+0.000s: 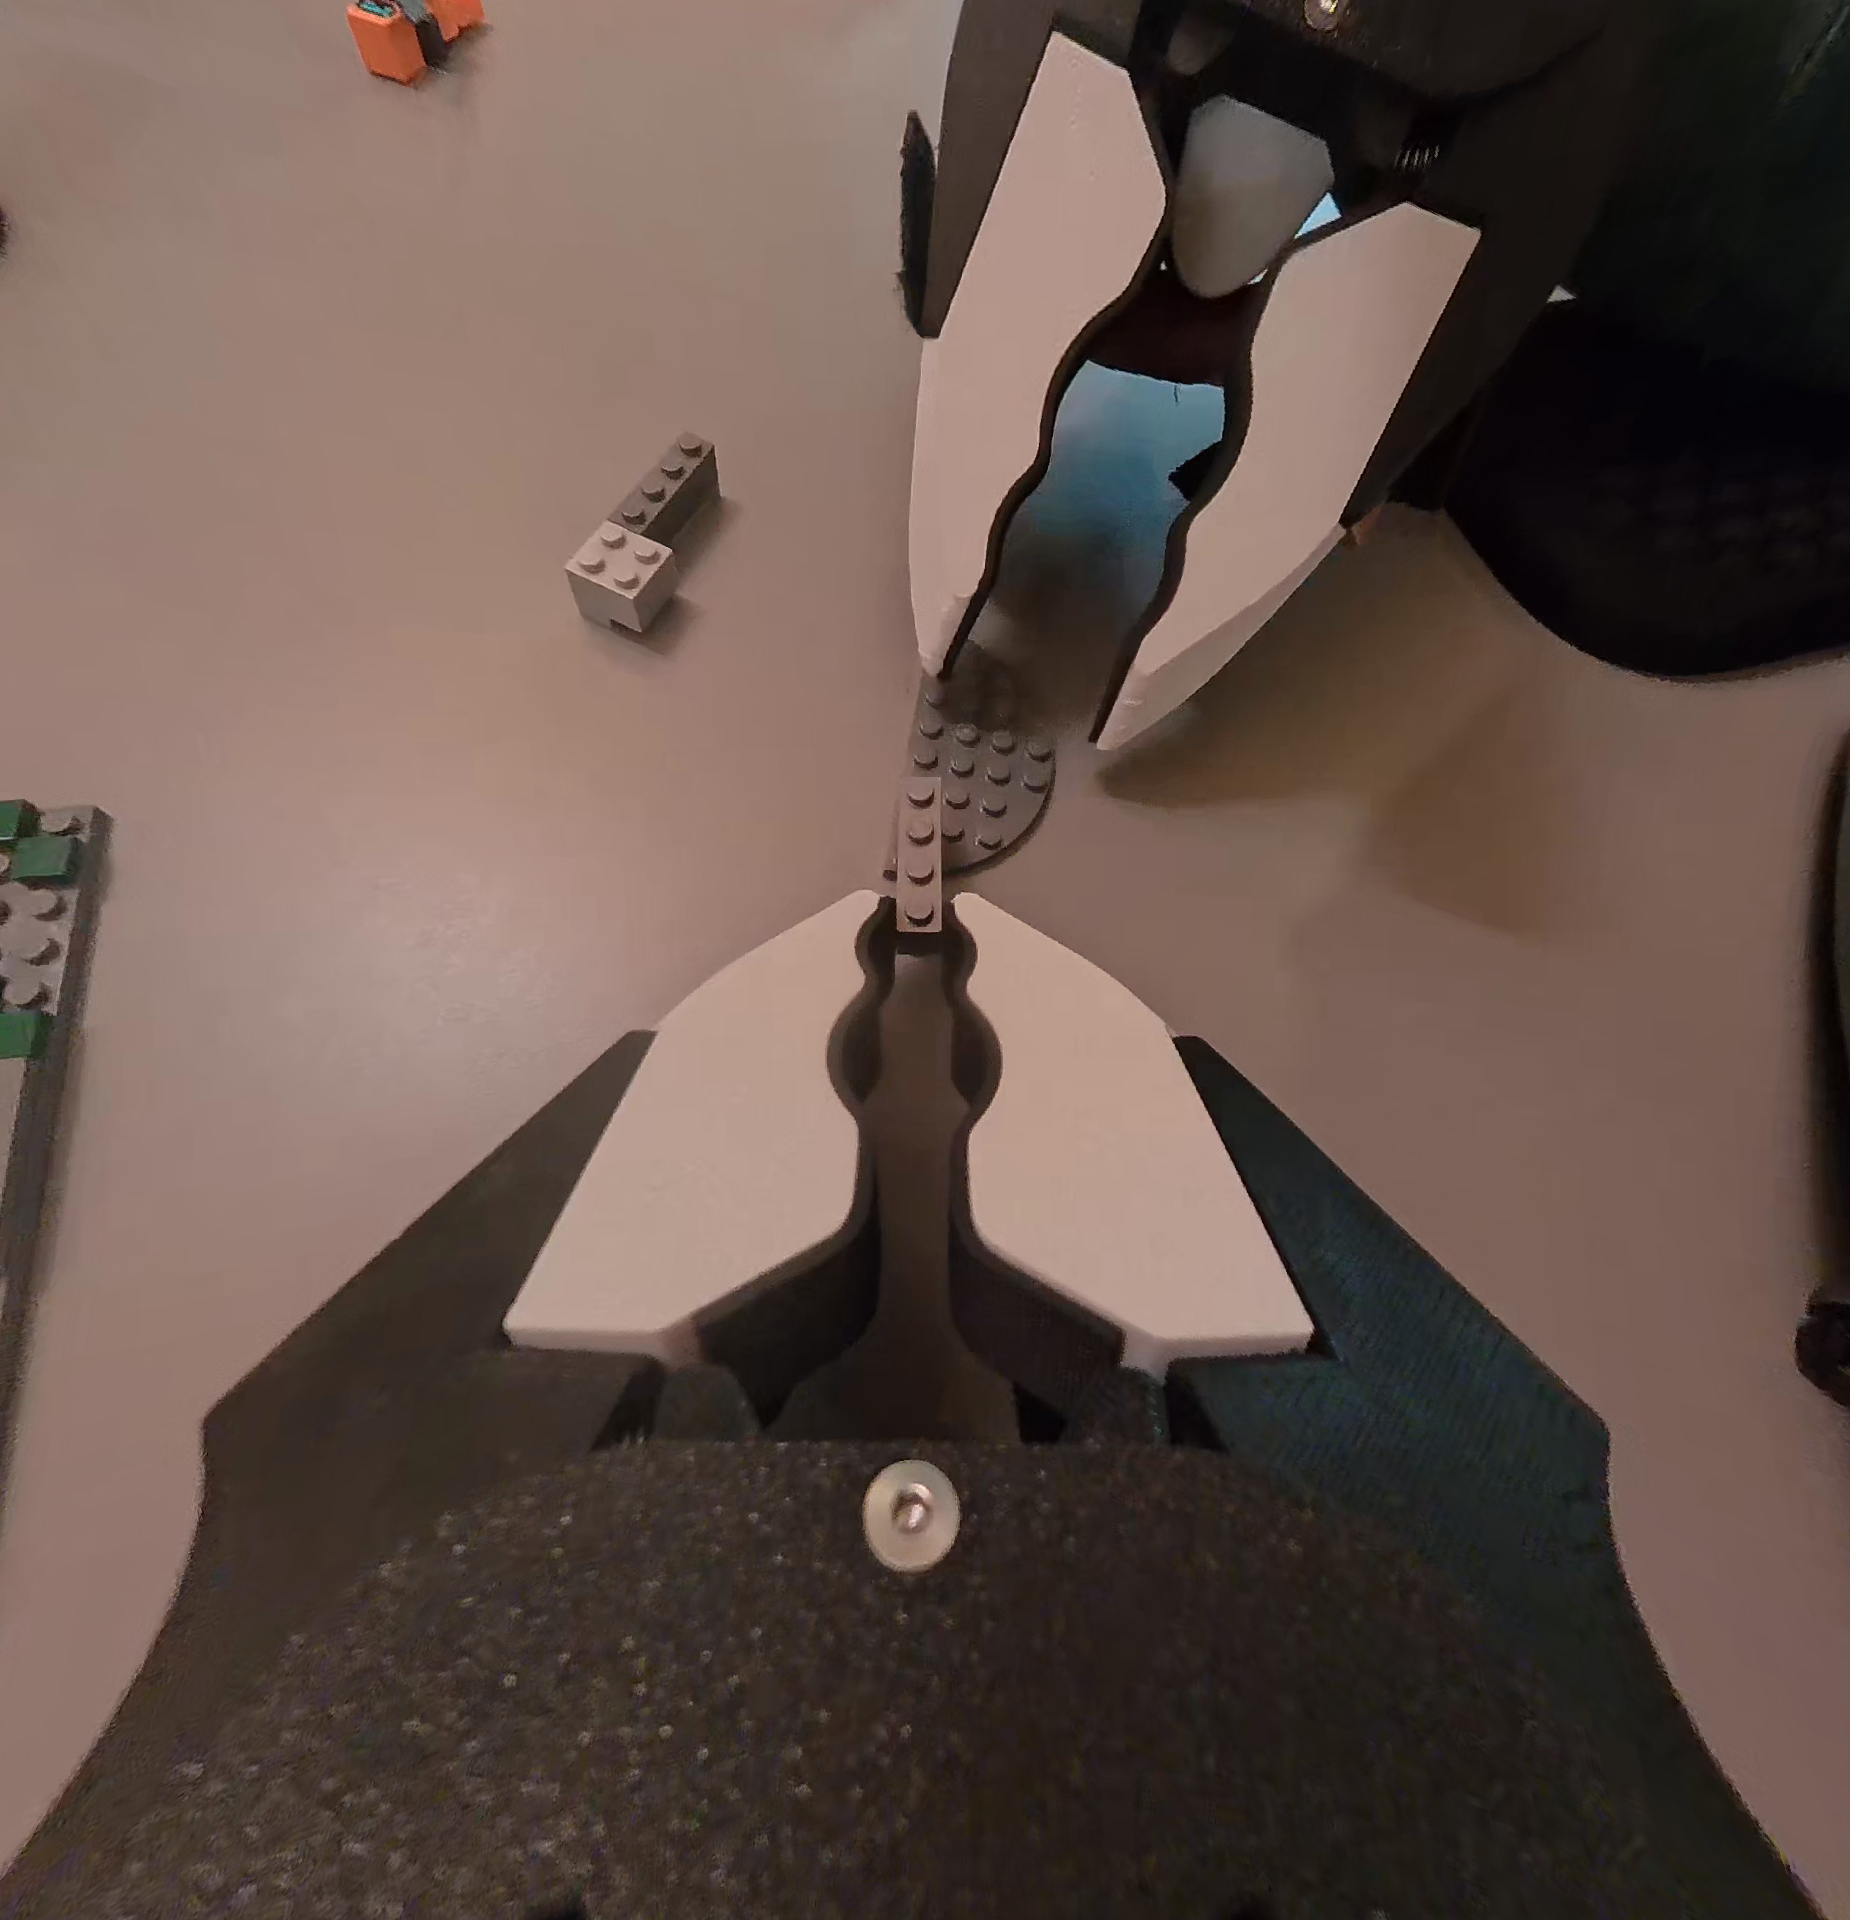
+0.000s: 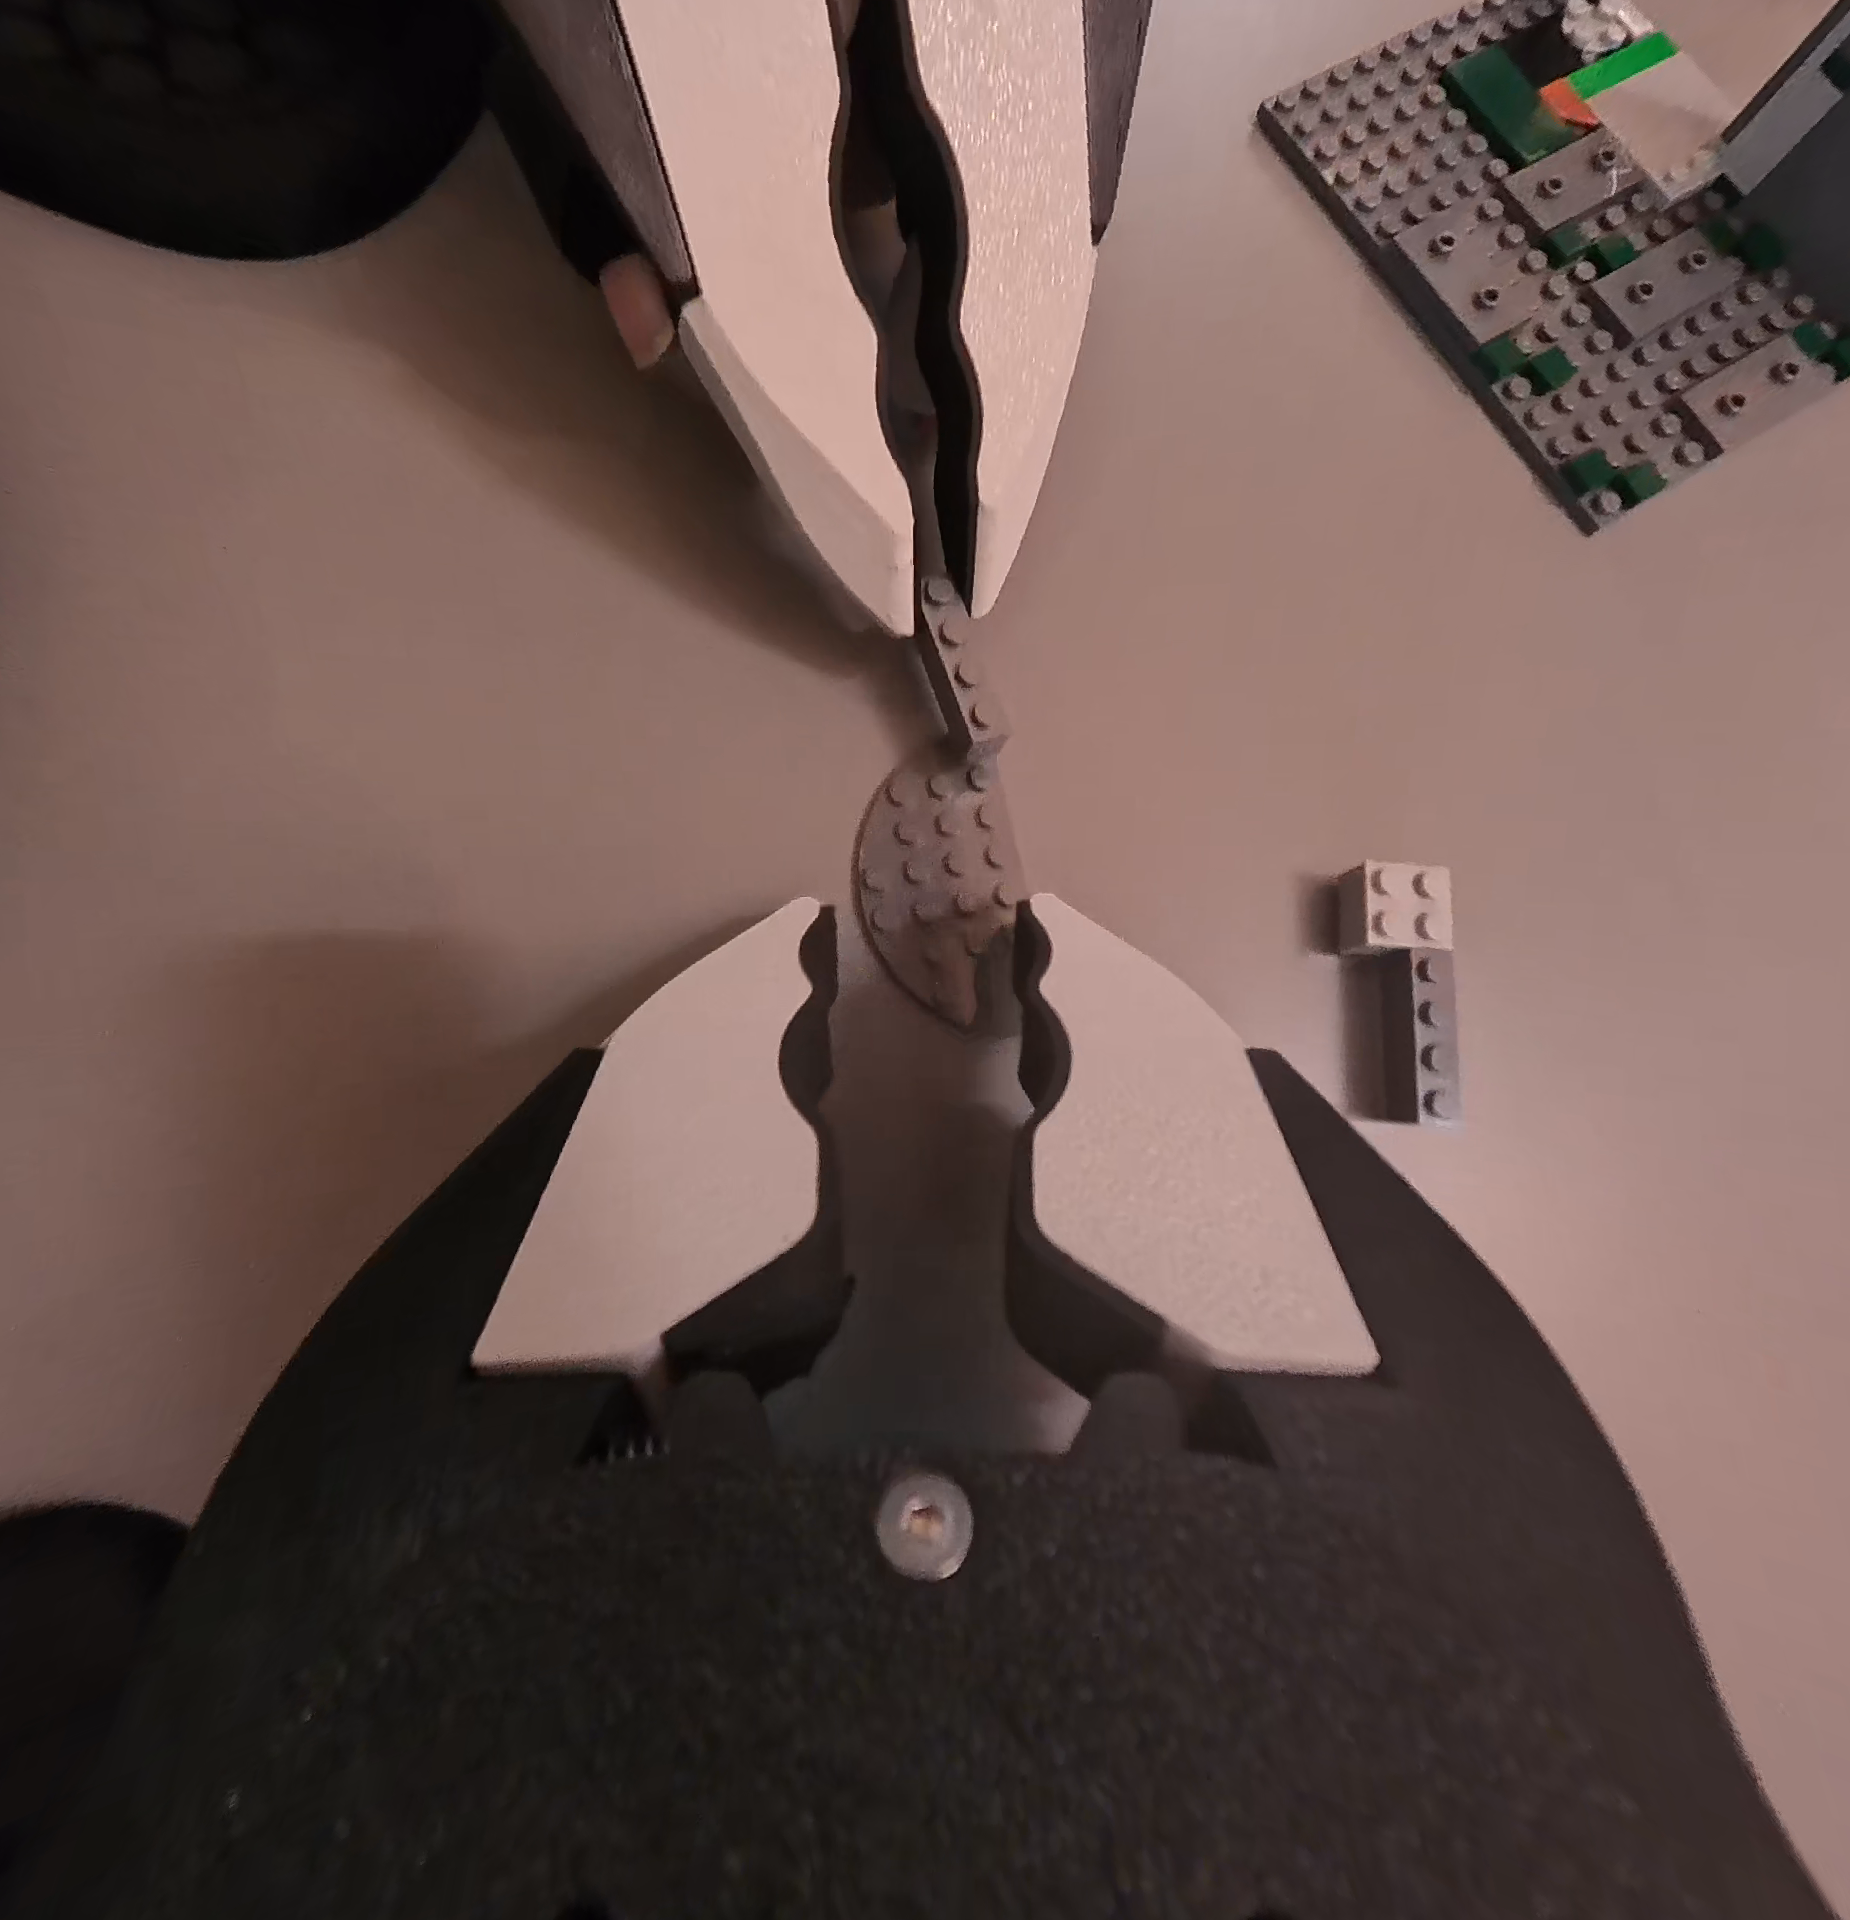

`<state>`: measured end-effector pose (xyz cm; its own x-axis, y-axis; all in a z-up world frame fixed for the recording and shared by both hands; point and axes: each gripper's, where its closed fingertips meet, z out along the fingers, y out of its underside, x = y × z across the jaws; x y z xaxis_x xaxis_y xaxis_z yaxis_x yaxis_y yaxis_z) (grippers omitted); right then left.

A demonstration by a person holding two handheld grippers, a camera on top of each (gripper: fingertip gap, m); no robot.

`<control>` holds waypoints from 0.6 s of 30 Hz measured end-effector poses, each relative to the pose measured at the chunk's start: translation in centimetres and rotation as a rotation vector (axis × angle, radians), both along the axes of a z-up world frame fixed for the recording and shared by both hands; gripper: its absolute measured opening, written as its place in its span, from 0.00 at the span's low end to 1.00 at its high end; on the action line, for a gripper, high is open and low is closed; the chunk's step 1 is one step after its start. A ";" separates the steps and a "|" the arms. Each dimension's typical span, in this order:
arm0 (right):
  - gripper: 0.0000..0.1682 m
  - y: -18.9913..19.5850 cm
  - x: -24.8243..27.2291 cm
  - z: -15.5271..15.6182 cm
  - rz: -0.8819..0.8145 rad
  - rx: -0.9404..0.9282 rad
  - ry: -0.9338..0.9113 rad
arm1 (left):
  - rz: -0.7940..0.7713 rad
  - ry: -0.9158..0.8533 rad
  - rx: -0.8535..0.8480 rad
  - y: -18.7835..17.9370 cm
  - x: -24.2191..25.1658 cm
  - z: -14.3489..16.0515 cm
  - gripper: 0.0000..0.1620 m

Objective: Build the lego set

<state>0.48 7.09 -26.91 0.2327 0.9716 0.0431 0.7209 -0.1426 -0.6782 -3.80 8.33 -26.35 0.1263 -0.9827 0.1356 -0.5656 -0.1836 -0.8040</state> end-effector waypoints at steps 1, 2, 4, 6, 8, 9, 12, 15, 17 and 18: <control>0.20 0.0 0.2 -0.1 -0.002 -0.002 -0.010 | 0.000 -0.002 -0.002 0.0 0.0 0.0 0.05; 0.20 0.2 0.5 -0.2 -0.010 0.001 -0.018 | 0.000 -0.003 -0.004 0.0 0.0 0.0 0.05; 0.21 0.5 0.6 -0.4 -0.026 0.001 -0.020 | -0.002 -0.001 -0.004 0.0 0.0 0.0 0.05; 0.22 0.7 0.6 -0.5 -0.033 -0.008 -0.019 | -0.006 0.002 -0.002 -0.1 0.1 0.0 0.05; 0.21 0.7 0.5 -0.8 -0.026 -0.014 -0.031 | -0.009 0.003 -0.002 -0.1 0.1 0.0 0.05; 0.19 0.6 0.3 -0.8 -0.021 -0.021 -0.031 | -0.011 0.004 -0.002 -0.1 0.2 -0.1 0.05; 0.19 0.6 0.2 -0.9 -0.005 -0.023 -0.043 | -0.017 0.009 -0.005 -0.2 0.2 -0.1 0.05; 0.18 0.4 0.1 -0.8 0.028 -0.022 -0.054 | -0.037 0.015 -0.010 -0.4 0.4 -0.2 0.05; 0.18 0.2 0.0 -0.8 0.047 -0.023 -0.058 | -0.047 0.019 -0.014 -0.5 0.5 -0.2 0.05; 0.18 0.2 -0.1 -0.8 0.050 -0.023 -0.058 | -0.050 0.022 -0.015 -0.5 0.6 -0.2 0.05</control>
<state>0.42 7.28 -27.74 0.1821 0.9827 0.0326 0.7653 -0.1209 -0.6322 -3.18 7.84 -26.59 0.0798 -0.9858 0.1480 -0.5922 -0.1663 -0.7884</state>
